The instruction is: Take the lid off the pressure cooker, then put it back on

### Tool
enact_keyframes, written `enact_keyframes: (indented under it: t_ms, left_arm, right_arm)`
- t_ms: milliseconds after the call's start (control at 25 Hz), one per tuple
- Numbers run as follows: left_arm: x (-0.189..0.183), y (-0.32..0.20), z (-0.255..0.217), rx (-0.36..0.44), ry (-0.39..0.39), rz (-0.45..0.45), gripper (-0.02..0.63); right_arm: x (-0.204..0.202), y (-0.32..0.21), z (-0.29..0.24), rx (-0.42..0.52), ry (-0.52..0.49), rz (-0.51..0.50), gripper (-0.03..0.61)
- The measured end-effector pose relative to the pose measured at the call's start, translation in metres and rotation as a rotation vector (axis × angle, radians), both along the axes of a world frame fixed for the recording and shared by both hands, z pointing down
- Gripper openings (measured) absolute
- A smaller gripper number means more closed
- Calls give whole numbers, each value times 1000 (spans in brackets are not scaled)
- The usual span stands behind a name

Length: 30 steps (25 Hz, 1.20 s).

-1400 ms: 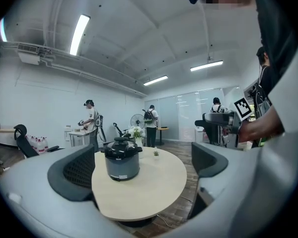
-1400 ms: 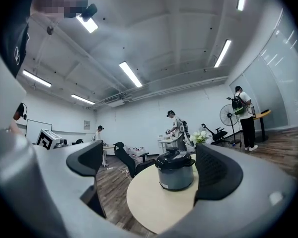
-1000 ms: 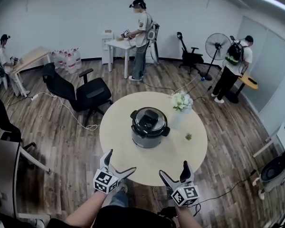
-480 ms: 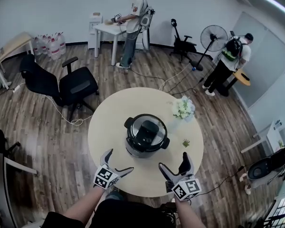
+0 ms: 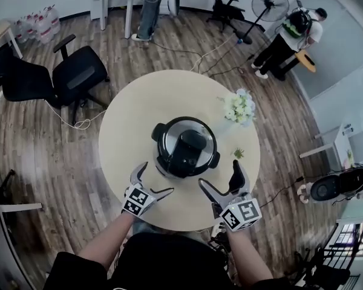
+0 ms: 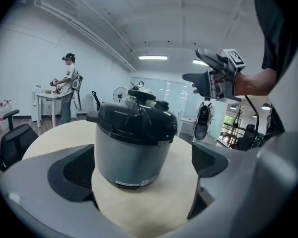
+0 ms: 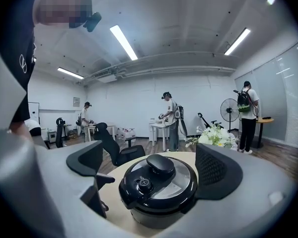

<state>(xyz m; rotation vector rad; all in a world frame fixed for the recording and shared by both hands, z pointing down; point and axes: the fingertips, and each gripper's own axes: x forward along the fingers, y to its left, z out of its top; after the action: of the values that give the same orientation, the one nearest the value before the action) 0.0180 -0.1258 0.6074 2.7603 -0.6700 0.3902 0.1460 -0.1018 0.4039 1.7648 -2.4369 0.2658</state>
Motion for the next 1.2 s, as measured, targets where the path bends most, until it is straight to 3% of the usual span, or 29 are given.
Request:
enact_keyframes:
  t_ms: [240,400,600,960,1120,1200]
  left_arm:
    - [18,-21,37,-19,-81,35,589]
    - [28,-30,53,-31,-135,59,589]
    - [38,-32,67,-27,-187,113,589]
    - [44,-41,83,29,-232,44,591]
    - [45,-43,82,39,-228,40,591]
    - [45,-43,81,38,-227,40,591]
  right_arm:
    - [-4,-33,24,-68,54,-84,594]
    - [-8,-52,43,-146,72,-186,593]
    - [-19,-74,59,-235,174,-332,591]
    - [-29,-111,103,-459,389,-603,577]
    - [-39,-124,115,-528,430,-678,531]
    - [-43,-128,122,-566,469,-722,467]
